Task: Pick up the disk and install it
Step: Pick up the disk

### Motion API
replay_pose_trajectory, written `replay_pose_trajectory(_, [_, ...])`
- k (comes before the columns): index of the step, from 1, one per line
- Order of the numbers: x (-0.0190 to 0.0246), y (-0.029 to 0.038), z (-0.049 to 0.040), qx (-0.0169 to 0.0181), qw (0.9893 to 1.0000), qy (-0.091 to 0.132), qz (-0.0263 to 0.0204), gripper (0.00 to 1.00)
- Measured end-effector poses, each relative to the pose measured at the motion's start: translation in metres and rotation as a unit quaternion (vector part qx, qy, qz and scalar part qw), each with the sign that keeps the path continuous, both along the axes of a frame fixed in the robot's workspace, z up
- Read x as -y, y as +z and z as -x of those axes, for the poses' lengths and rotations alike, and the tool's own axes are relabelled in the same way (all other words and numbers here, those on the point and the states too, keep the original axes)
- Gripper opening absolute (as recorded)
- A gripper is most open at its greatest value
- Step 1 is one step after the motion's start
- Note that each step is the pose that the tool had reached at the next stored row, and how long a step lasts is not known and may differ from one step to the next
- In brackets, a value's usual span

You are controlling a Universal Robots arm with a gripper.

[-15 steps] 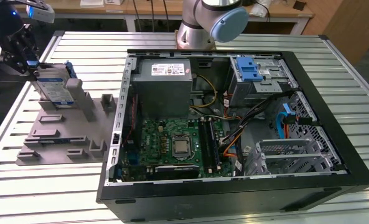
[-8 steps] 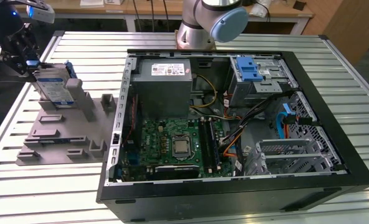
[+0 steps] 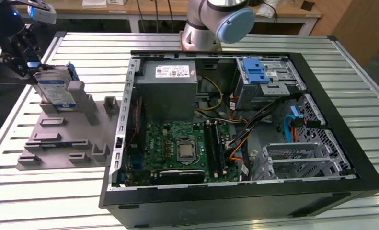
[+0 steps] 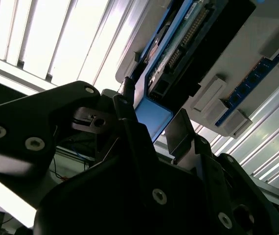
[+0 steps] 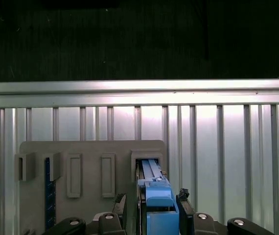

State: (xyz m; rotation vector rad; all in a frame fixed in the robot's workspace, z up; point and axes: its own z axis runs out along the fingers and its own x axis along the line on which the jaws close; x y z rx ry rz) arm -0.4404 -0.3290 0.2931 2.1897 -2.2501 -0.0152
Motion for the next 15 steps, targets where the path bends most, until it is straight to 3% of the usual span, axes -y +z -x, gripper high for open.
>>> replay_pose_trajectory(7, [0.0000,-0.0002,0.0000,0.0001,1.0000,0.000,0.0000,0.51])
replay_pose_trajectory(8, [0.0000,-0.0002,0.0000,0.0001,1.0000,0.000,0.0000,0.44])
replay_pose_trajectory(15, [0.0000,-0.0002,0.0000,0.0001,1.0000,0.000,0.0000,0.36])
